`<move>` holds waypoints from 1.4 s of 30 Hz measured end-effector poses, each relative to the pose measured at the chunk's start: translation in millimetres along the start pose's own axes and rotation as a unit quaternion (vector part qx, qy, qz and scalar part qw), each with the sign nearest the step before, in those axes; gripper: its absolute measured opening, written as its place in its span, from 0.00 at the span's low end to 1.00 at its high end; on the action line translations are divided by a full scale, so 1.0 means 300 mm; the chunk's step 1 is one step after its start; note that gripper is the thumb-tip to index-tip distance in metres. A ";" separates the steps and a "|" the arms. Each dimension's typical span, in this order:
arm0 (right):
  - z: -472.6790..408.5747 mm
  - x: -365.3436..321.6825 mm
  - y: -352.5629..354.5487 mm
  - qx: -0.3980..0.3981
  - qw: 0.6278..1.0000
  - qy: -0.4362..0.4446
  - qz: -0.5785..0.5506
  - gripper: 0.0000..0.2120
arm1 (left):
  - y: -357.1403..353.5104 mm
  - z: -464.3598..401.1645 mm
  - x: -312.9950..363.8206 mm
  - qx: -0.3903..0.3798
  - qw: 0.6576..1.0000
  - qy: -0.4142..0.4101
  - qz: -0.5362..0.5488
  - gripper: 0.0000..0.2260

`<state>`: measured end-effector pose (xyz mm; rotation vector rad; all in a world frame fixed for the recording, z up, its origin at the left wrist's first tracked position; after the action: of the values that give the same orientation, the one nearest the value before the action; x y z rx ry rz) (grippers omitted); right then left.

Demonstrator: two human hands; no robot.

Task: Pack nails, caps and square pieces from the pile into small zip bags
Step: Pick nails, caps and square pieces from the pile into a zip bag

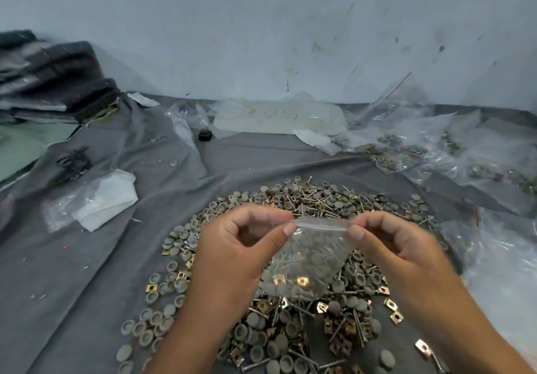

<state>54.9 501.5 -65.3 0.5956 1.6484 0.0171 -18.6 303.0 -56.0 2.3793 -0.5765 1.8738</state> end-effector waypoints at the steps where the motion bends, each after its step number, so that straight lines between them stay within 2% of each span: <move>1: 0.002 -0.002 0.005 0.007 1.000 0.012 0.013 0.10 | 0.001 -0.001 0.001 0.003 1.000 -0.001 0.005 0.10; 6: 0.014 -0.008 0.013 0.032 0.998 0.035 0.032 0.07 | -0.007 0.006 0.004 -0.018 1.000 -0.007 -0.002 0.13; 12: 0.024 -0.009 -0.008 -0.002 0.998 0.053 0.015 0.05 | -0.037 0.020 -0.012 -0.022 0.998 0.016 0.059 0.10; 18: 0.036 -0.015 -0.010 0.002 0.997 0.066 0.028 0.05 | -0.079 0.036 -0.014 -0.065 0.997 -0.021 0.030 0.20; 21: 0.045 -0.032 -0.026 -0.010 0.998 0.069 0.005 0.05 | -0.077 0.039 -0.007 -0.048 0.998 -0.047 0.004 0.16; 26: 0.049 -0.057 -0.035 -0.018 0.995 0.097 0.024 0.03 | -0.083 0.043 -0.007 -0.052 0.998 -0.042 0.014 0.13; 30: 0.054 -0.058 -0.034 -0.010 0.993 0.103 0.062 0.08 | -0.085 0.044 -0.013 -0.060 0.998 -0.028 0.022 0.16; 36: 0.057 -0.070 -0.039 -0.003 0.993 0.117 0.021 0.07 | -0.091 0.045 -0.007 -0.063 0.997 -0.027 0.028 0.17; 39: 0.055 -0.082 -0.024 0.024 0.991 0.129 0.022 0.10 | -0.083 0.038 -0.012 -0.075 0.996 -0.002 0.052 0.17; 42: 0.049 -0.078 -0.017 0.019 0.993 0.115 -0.012 0.12 | -0.067 0.034 -0.017 -0.077 0.995 0.010 0.068 0.15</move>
<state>67.7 483.3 -48.3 0.6203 1.8834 0.0383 -3.5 320.0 -59.8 2.2736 -0.8688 1.8266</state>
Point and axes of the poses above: each hand's wrist, its own z-axis away from the middle knuckle, its own y-axis out of the back of the hand, x = y × z, the point moved 6 cm from there along -z, towards the middle knuckle, and after that the axes turned 9 degrees about z, right-handed, at the moved point
